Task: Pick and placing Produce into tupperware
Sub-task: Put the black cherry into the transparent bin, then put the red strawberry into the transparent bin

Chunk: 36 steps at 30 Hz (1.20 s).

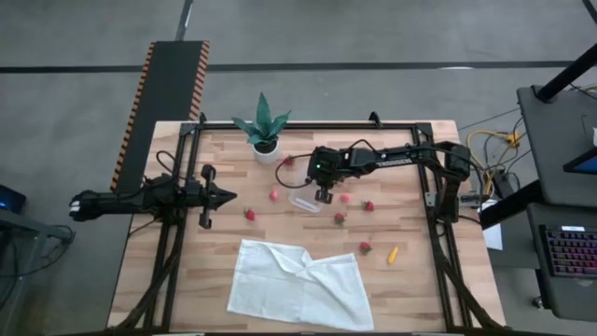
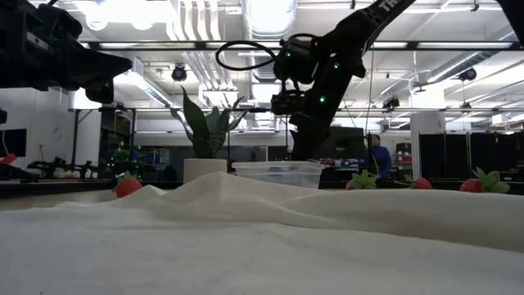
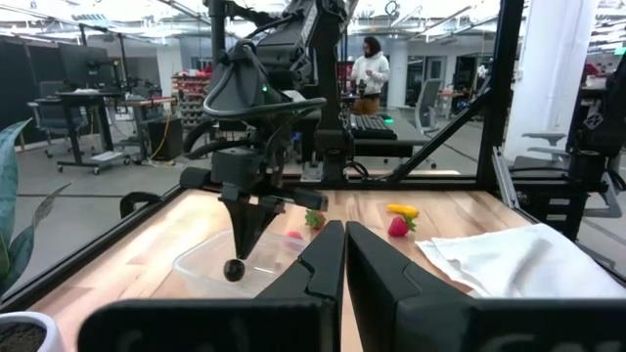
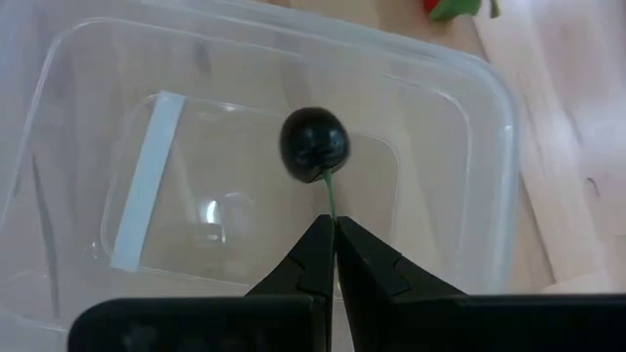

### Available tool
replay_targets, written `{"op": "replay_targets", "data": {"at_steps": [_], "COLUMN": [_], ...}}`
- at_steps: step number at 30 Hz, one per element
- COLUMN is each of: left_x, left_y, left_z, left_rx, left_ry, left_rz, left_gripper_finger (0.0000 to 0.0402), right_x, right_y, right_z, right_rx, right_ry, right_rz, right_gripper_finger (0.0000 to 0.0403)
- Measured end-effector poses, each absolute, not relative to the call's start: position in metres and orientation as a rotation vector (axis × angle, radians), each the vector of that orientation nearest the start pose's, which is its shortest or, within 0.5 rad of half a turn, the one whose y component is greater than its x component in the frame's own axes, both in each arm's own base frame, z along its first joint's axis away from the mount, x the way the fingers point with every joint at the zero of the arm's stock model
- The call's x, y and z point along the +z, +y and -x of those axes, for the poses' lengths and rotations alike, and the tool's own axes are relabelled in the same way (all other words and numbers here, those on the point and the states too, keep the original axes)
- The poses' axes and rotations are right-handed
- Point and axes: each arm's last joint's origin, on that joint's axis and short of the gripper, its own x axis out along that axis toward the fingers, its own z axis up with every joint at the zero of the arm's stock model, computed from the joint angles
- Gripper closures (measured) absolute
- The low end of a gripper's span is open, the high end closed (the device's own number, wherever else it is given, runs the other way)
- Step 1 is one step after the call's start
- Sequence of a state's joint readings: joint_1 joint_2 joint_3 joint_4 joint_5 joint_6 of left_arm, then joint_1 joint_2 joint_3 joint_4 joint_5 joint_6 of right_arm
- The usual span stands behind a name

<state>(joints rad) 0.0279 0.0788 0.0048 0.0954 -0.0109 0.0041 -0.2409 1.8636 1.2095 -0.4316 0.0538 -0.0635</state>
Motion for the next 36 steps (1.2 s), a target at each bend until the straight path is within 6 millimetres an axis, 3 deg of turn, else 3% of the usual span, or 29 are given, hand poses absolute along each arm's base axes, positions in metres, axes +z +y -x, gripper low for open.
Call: {"op": "replay_targets", "data": {"at_steps": [19,30,36], "left_x": [0.168,0.168,0.168], "left_y": [0.003,0.003,0.003], "left_z": [-0.102,-0.102,-0.102], "left_rx": [0.039,0.039,0.039], "left_ry": [-0.019,-0.019,-0.018], "left_rz": [-0.004,-0.004,-0.004], "left_gripper_finger": [0.0402,0.0402,0.0402], "right_x": [0.170,0.170,0.194], "right_y": [-0.090,-0.089,-0.089], "right_z": [-0.361,-0.361,-0.358], "right_rx": [-0.232,-0.216,-0.225], "right_ry": [1.089,1.092,1.038], "right_rz": [-0.057,-0.076,-0.079], "right_gripper_finger": [0.0391,0.0324,0.0309]}}
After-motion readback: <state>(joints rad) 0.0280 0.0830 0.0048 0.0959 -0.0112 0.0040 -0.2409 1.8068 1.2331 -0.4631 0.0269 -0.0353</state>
